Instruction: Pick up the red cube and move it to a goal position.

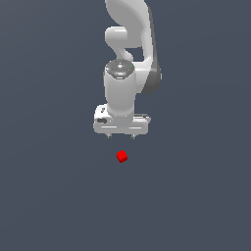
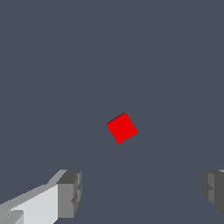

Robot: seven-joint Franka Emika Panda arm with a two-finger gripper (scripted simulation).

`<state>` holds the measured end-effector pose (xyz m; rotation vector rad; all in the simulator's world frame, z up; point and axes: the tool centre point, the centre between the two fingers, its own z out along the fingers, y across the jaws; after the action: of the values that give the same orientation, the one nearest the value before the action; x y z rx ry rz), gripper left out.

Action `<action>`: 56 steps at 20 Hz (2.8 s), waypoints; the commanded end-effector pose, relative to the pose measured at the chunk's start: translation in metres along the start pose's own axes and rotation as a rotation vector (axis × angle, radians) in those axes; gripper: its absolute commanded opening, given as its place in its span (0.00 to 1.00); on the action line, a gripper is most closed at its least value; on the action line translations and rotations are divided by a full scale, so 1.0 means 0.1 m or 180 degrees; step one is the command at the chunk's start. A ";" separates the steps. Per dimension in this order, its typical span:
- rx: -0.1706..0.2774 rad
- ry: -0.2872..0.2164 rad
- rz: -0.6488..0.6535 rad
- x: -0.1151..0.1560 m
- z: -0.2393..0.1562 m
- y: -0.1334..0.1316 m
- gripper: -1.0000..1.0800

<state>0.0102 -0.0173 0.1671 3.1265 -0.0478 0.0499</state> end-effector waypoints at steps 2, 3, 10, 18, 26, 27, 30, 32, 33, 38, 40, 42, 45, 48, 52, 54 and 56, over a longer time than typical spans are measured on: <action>0.0000 0.0000 -0.0002 0.00 0.00 0.00 0.96; 0.0000 0.0000 -0.0008 0.00 0.01 0.00 0.96; 0.0009 -0.0008 -0.0172 0.02 0.15 0.00 0.96; 0.0032 -0.0030 -0.0631 0.06 0.53 0.01 0.96; 0.0061 -0.0061 -0.1276 0.12 1.07 0.00 0.96; 0.0063 -0.0064 -0.1341 0.13 1.13 0.00 0.96; 0.0069 -0.0073 -0.1511 0.15 1.27 -0.01 0.96; 0.0071 -0.0077 -0.1601 0.16 1.35 -0.01 0.96; 0.0072 -0.0079 -0.1638 0.16 1.38 -0.02 0.96; 0.0073 -0.0086 -0.1751 0.17 1.47 -0.02 0.96; 0.0073 -0.0087 -0.1761 0.18 1.48 -0.02 0.96; 0.0073 -0.0087 -0.1761 0.18 1.48 -0.02 0.00; 0.0073 -0.0087 -0.1761 0.18 1.48 -0.02 0.00; 0.0073 -0.0087 -0.1761 0.18 1.48 -0.02 0.00; 0.0073 -0.0087 -0.1761 0.17 1.47 -0.02 0.00; 0.0073 -0.0087 -0.1761 0.17 1.46 -0.02 0.00; 0.0073 -0.0087 -0.1761 0.16 1.42 -0.01 0.00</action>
<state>0.0309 -0.0185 0.0228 3.0358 0.8122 -0.0018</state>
